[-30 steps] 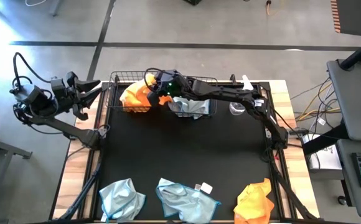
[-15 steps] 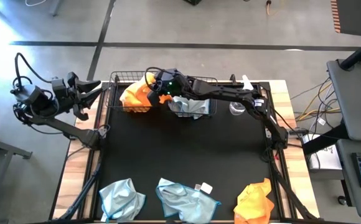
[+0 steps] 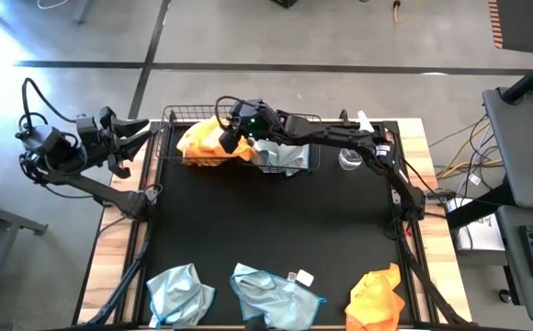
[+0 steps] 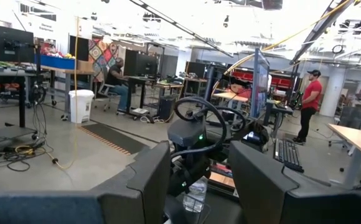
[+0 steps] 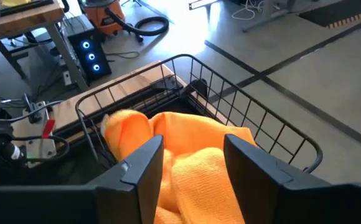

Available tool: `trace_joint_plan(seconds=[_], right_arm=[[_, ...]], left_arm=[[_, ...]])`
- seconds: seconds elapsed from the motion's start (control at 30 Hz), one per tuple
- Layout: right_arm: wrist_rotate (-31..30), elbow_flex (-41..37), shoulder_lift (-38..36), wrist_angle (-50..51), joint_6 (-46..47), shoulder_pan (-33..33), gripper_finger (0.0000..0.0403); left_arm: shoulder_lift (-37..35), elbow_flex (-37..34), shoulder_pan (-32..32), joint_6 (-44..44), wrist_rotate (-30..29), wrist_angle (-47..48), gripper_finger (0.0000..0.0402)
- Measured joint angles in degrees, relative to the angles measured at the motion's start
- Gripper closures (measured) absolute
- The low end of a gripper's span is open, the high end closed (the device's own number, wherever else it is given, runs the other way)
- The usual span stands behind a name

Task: Sort microfiber towel by color & place in baskets
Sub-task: Put the yellow microfiber cloth into the left black wire basket

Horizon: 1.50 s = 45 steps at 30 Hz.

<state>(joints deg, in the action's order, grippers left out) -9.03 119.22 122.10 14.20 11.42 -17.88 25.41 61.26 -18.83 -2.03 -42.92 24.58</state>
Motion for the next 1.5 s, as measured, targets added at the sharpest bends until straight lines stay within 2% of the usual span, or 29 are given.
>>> trace_joint_plan(seconds=[0.23,0.3,0.43,0.57,0.83,0.97,1.17,1.27,1.5], right_arm=[[0.7,0.0,0.0,0.1,2.8,0.0,0.0234],[3.8,0.0,0.0,0.8,4.9,0.1,0.0238],[13.8,0.8,-0.3,3.7,8.8,0.4,0.0248],[16.4,3.9,-1.2,12.7,8.1,0.5,0.0258],[14.0,13.1,-1.7,42.5,3.4,1.3,0.0273],[10.7,15.6,-1.8,57.2,1.4,2.6,0.0271],[3.6,15.8,-2.0,73.4,2.0,4.8,0.0269],[-0.2,15.6,-2.2,75.7,2.1,6.2,0.0269],[0.5,15.2,-4.9,75.8,4.2,10.5,0.0268]], left_arm=[[0.0,0.0,0.0,0.0,0.0,0.0,0.0251],[0.0,0.0,0.0,0.0,0.0,0.0,0.0251],[0.0,0.0,0.0,-0.6,0.1,0.5,0.0251],[0.1,0.0,0.0,-1.5,0.2,1.7,0.0251],[0.1,0.0,0.0,-2.5,0.2,3.0,0.0251],[0.4,0.0,0.0,-5.1,0.3,3.5,0.0251],[2.6,0.0,0.0,-7.2,0.9,3.4,0.0251],[4.5,0.0,0.0,-8.1,1.0,3.4,0.0251],[8.9,0.0,0.0,-8.1,1.0,-1.2,0.0251]])
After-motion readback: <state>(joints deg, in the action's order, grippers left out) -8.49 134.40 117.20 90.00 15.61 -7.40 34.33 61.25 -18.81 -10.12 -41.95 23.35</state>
